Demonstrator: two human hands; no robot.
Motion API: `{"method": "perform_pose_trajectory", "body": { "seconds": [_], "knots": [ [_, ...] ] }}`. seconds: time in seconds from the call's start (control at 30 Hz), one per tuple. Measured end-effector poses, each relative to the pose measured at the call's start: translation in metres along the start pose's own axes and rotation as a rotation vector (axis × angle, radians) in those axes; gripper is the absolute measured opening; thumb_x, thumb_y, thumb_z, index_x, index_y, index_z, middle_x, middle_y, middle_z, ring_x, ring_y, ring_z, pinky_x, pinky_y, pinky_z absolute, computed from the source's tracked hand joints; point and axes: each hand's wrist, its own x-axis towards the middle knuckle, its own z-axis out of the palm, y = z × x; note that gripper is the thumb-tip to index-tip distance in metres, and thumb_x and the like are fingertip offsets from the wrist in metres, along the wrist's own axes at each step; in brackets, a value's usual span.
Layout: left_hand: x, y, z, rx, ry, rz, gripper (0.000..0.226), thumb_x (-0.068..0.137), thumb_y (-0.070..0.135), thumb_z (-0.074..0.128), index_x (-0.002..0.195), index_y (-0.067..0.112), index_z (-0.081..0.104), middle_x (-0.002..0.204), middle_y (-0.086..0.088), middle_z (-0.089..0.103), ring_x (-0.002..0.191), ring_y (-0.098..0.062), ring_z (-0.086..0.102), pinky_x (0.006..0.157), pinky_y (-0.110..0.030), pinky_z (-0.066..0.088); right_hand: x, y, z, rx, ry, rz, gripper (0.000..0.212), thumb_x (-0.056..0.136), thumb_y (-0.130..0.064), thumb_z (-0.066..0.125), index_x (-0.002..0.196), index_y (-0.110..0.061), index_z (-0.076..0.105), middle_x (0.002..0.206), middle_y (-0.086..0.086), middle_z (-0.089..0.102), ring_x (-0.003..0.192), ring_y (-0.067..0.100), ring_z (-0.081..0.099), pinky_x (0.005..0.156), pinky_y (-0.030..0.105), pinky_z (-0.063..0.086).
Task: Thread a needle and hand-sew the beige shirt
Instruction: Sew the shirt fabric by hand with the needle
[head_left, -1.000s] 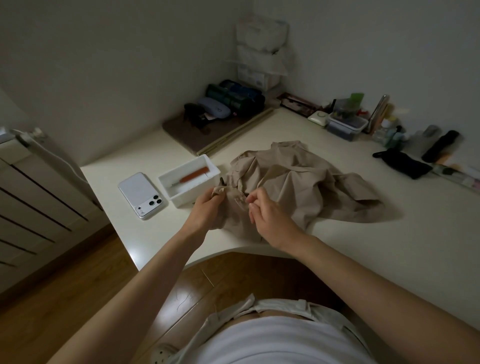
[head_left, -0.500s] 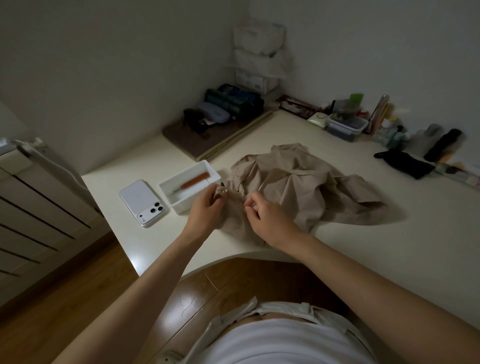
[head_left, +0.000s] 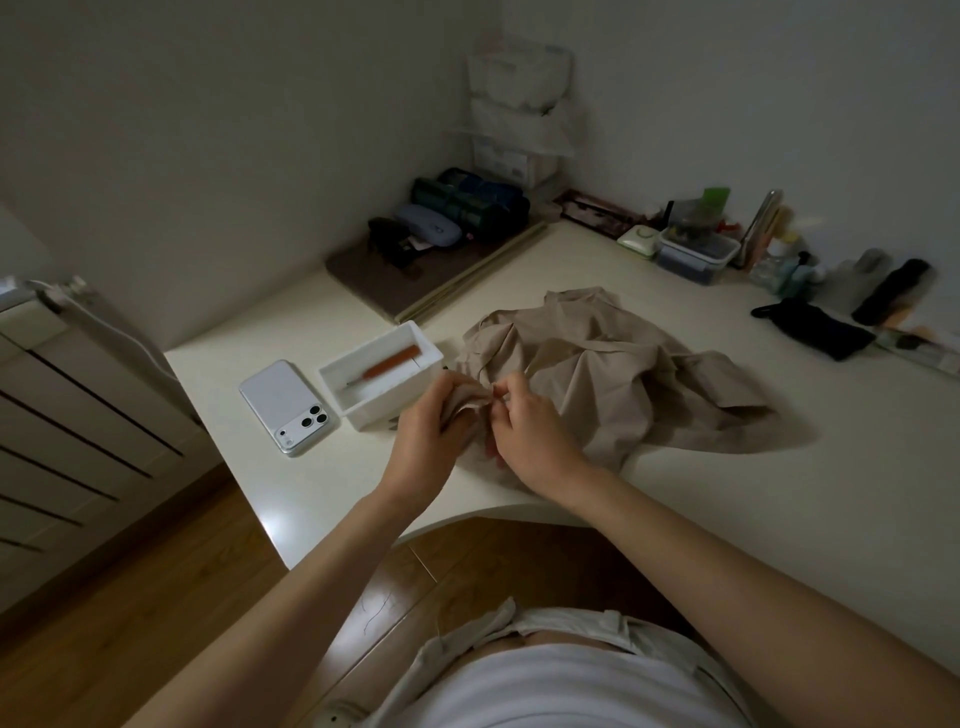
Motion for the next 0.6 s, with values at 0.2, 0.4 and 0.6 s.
{"method": "perform_pose_trajectory", "body": {
  "seconds": [0.2, 0.4, 0.6],
  "knots": [
    [0.001, 0.006, 0.005, 0.069, 0.047, -0.033, 0.010, 0.086, 0.002, 0.061, 0.093, 0.008, 0.062, 0.081, 0.004, 0.061, 0.074, 0.004, 0.056, 0.064, -0.009, 0.042, 0.000, 0.004, -0.002, 0.042, -0.005, 0.004, 0.008, 0.103, -0.021, 0.035, 0.106, -0.018, 0.041, 0.078, 0.000, 0.061, 0.055, 0.003, 0.059, 0.050, 0.015, 0.046],
    [0.005, 0.011, 0.008, 0.112, 0.070, -0.022, 0.010, 0.088, 0.010, 0.062, 0.084, 0.019, 0.060, 0.076, 0.004, 0.057, 0.070, 0.000, 0.051, 0.061, -0.009, 0.039, -0.001, 0.004, -0.007, -0.014, -0.013, -0.059, 0.009, 0.102, -0.018, 0.036, 0.106, -0.012, 0.042, 0.080, 0.000, 0.058, 0.069, 0.014, 0.058, 0.059, 0.029, 0.049],
    [0.013, 0.001, 0.003, 0.162, 0.124, -0.041, 0.008, 0.089, 0.005, 0.061, 0.084, 0.012, 0.061, 0.074, 0.007, 0.058, 0.067, -0.001, 0.053, 0.061, -0.010, 0.040, -0.006, 0.009, -0.010, -0.025, -0.058, -0.112, 0.018, 0.101, -0.018, 0.041, 0.110, -0.009, 0.053, 0.069, -0.013, 0.049, 0.059, -0.003, 0.050, 0.055, 0.010, 0.038]
  ]
}}
